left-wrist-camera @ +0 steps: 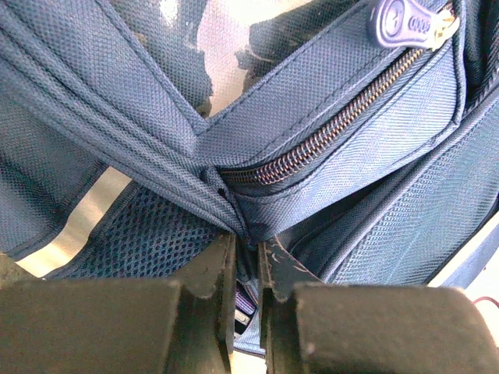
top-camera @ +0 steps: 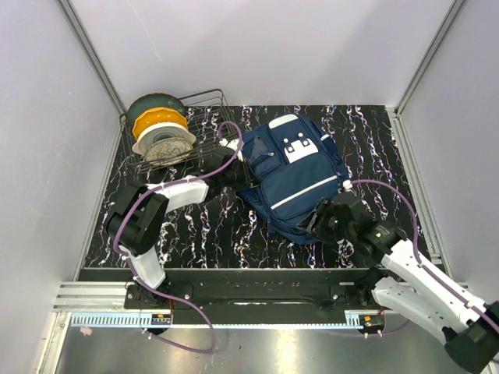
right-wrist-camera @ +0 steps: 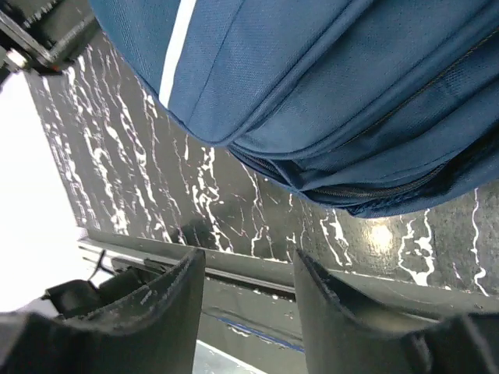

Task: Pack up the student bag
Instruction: Zip the student bag at the center of the board.

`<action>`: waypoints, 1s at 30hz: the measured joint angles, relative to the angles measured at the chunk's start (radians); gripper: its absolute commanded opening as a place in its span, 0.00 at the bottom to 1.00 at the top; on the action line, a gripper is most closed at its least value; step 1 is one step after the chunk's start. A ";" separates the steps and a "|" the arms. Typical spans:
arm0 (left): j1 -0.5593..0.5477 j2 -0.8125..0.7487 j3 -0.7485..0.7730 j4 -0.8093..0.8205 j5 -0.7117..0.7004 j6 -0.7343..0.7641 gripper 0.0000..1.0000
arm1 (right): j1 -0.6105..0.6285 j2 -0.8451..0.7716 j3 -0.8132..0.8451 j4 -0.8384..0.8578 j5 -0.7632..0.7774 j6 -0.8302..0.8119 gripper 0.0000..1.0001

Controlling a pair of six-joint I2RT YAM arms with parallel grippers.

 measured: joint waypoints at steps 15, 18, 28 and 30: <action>-0.005 -0.089 0.024 -0.119 0.005 -0.043 0.00 | 0.416 0.447 0.251 0.116 0.389 0.104 0.55; -0.007 -0.095 0.029 -0.142 0.006 -0.049 0.00 | 0.417 0.475 0.251 0.157 0.419 0.126 0.54; -0.011 -0.103 0.036 -0.169 0.006 -0.063 0.00 | 0.467 0.594 0.253 0.188 0.493 0.207 0.49; -0.013 -0.103 0.038 -0.174 0.006 -0.066 0.00 | 0.481 0.620 0.255 0.179 0.521 0.224 0.48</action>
